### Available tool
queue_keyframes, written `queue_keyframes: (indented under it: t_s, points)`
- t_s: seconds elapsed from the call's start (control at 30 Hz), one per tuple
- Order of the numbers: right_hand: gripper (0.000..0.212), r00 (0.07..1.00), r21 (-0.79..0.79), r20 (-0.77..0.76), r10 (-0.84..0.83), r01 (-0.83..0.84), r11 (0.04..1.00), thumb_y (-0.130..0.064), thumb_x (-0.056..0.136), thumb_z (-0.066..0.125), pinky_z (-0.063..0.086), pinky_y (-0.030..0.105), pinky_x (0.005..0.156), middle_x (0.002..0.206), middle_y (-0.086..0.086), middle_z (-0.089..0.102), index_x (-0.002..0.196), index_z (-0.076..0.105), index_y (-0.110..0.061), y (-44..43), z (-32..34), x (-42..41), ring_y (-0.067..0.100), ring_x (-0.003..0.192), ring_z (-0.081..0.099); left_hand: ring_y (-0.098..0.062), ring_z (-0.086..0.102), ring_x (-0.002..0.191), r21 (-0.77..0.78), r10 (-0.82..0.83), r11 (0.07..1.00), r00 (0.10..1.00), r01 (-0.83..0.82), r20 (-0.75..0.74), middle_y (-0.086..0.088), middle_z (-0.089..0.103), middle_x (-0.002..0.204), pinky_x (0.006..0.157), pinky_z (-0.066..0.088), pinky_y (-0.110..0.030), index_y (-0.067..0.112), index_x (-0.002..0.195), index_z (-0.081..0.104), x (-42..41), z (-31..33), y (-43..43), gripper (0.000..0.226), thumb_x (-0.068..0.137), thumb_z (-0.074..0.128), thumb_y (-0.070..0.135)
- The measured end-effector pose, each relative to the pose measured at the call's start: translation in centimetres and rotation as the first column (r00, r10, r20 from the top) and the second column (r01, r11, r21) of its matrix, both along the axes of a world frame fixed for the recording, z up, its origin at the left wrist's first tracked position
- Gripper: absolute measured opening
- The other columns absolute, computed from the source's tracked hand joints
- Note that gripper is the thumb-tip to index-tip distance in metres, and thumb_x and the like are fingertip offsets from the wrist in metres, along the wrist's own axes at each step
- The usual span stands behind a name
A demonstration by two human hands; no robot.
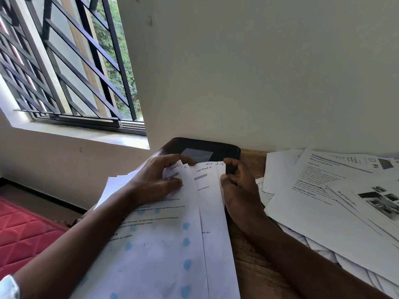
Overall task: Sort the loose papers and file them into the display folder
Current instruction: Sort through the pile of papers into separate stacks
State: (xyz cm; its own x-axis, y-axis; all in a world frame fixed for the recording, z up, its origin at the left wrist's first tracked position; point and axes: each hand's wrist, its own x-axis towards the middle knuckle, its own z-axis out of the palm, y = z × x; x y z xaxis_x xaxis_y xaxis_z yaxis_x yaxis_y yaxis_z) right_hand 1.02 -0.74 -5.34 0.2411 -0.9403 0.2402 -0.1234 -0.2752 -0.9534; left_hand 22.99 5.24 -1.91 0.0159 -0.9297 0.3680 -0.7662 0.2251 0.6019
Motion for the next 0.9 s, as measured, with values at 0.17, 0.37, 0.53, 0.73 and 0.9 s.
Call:
queue_keyframes:
  t_s: [0.17,0.37,0.53,0.73,0.9]
  points:
    - [0.044,1.0,-0.008,-0.001,0.029,-0.029,1.0,-0.016,0.096,0.068,0.058,0.025,0.074,0.093,-0.013,0.074,0.132,0.051,-0.034,0.3,0.4,-0.3,0.009,0.082,0.07,-0.008,0.059,0.094,-0.062,-0.009,0.998,0.999,0.011,0.035,0.02,0.061,0.095,0.078,0.043,-0.017,0.046,0.088,0.063,-1.0,0.0,0.0,0.033,0.07,0.069,0.018]
    - [0.05,0.991,-0.209,-0.068,0.117,-0.129,0.969,-0.066,0.09,0.052,0.051,0.027,0.069,0.085,-0.016,0.072,0.091,0.077,-0.023,1.1,0.1,0.1,0.008,0.079,0.066,-0.026,0.063,0.103,-0.102,-0.085,0.992,0.994,0.078,-0.067,0.001,0.071,0.105,0.086,0.05,-0.038,0.014,0.094,0.071,0.1,-0.3,-0.3,0.026,0.068,0.067,0.015]
    - [0.056,0.995,-0.147,-0.089,-0.042,0.028,0.989,-0.069,0.095,0.046,0.054,0.037,0.085,0.089,-0.014,0.075,0.086,0.08,-0.025,0.2,0.4,-0.3,0.007,0.086,0.065,-0.026,0.052,0.073,-0.139,-0.097,0.989,0.954,0.058,-0.285,-0.027,0.057,0.076,0.069,0.04,-0.042,0.003,0.073,0.056,0.5,-0.5,-0.2,0.012,0.066,0.059,-0.008]
    - [0.082,0.617,-0.277,-0.777,-0.128,-0.153,0.949,-0.083,0.083,0.029,0.024,0.048,0.119,0.159,-0.008,0.033,0.145,0.046,-0.032,1.1,0.6,0.0,0.021,0.149,0.023,-0.026,0.044,0.069,-0.179,-0.135,0.983,0.843,0.047,-0.521,-0.01,0.05,0.068,0.06,0.035,-0.033,0.014,0.078,0.049,0.0,-0.2,0.1,0.028,0.066,0.056,-0.011]
    - [0.083,0.628,-0.279,-0.77,-0.108,-0.18,0.943,-0.083,0.081,0.031,0.02,0.046,0.122,0.159,-0.011,0.036,0.145,0.052,-0.034,1.2,1.0,-0.1,0.017,0.15,0.021,-0.025,0.044,0.071,-0.142,-0.098,0.989,0.883,0.037,-0.459,-0.025,0.048,0.07,0.062,0.034,-0.034,0.012,0.08,0.052,0.1,-0.4,0.1,0.025,0.065,0.055,-0.009]
